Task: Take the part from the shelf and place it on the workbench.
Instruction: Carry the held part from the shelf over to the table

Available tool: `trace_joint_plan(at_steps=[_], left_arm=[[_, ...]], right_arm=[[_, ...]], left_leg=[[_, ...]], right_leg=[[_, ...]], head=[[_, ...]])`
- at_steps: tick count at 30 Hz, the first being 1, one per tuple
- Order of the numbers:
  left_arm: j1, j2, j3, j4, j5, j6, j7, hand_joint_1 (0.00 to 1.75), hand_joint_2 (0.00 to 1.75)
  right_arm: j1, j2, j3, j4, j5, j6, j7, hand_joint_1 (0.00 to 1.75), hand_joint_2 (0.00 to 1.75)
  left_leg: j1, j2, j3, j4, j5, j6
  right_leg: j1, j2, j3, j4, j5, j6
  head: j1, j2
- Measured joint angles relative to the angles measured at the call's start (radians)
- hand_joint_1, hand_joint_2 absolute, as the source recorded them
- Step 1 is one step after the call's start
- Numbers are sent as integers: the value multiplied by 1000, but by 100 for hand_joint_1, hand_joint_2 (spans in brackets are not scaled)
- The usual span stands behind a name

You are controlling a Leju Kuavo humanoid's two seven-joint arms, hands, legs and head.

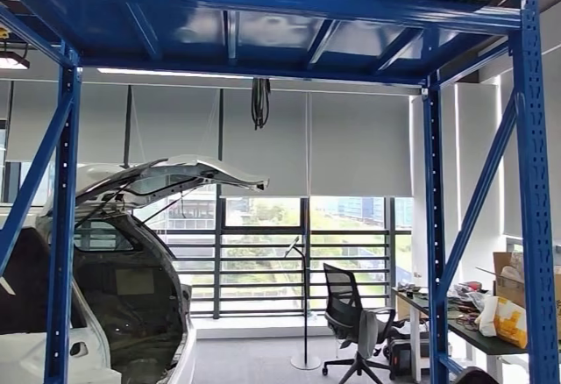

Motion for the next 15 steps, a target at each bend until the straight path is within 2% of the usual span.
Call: trace_joint_plan(at_steps=[1,2,4,5,6,7,8,9,10,11,12,13,15], left_arm=[[1,1,3,0,2,-5,5,0,175],[2,3,7,0,4,-10,12,0,175],[3,4,17,0,7,-17,23,0,175],[3,5,22,0,9,-18,27,0,175],[4,6,27,0,11,-18,29,0,175],[4,8,32,0,12,-18,31,0,175],[4,10,36,0,13,-17,32,0,175],[4,12,39,0,13,-16,33,0,175],[3,14,43,0,13,-15,33,0,175],[1,15,45,0,13,-13,34,0,175],[-1,16,47,0,12,-12,35,0,175],[-2,17,50,0,10,-10,38,0,175],[-1,18,58,0,5,-9,44,0,175]], right_arm=[[-1,1,0,1,1,0,0,175,175],[-2,2,0,2,4,0,0,175,175],[-2,3,0,4,17,-4,0,175,175],[-1,3,0,7,24,-6,-1,175,175],[0,3,0,10,30,-7,-2,175,175],[1,2,0,13,34,-7,-4,175,175],[2,2,0,16,37,-8,-6,175,175],[3,1,0,18,38,-8,-9,175,175],[3,1,0,19,39,-7,-12,175,175],[3,0,-1,19,40,-7,-15,175,175],[4,-1,-1,19,40,-5,-18,175,175],[4,-2,-2,19,40,-2,-21,175,175],[4,-4,-2,20,40,6,-24,175,175]], left_leg=[[1,-1,-10,16,-22,-6],[4,-2,-24,52,-61,-12],[11,-3,-59,173,-154,-24],[15,-3,-73,236,-179,-29],[18,-3,-78,278,-179,-34],[21,-2,-67,284,-158,-37],[24,0,-38,253,-129,-40],[27,10,7,190,-104,-43],[28,20,56,116,-90,-43],[28,30,94,56,-88,-40],[27,37,117,16,-93,-35],[26,35,123,-2,-99,-28],[28,25,117,-10,-103,-13]], right_leg=[[-3,-2,-9,-4,9,-7],[-5,-4,-20,-5,19,-13],[-5,-7,-43,-4,38,-17],[-5,-11,-54,-4,46,-17],[-5,-15,-66,-2,54,-16],[-6,-20,-77,2,60,-14],[-6,-25,-88,7,64,-11],[-7,-31,-97,15,66,-8],[-6,-36,-107,24,66,-4],[-4,-42,-114,33,67,0],[-2,-48,-120,41,67,6],[0,-55,-125,46,69,11],[0,-59,-135,56,67,22]], head=[[0,0],[0,0],[1,0],[1,0],[1,-1],[1,-1],[1,-1],[1,-1],[1,-1],[1,-1],[1,-1],[1,-1],[1,-1]])
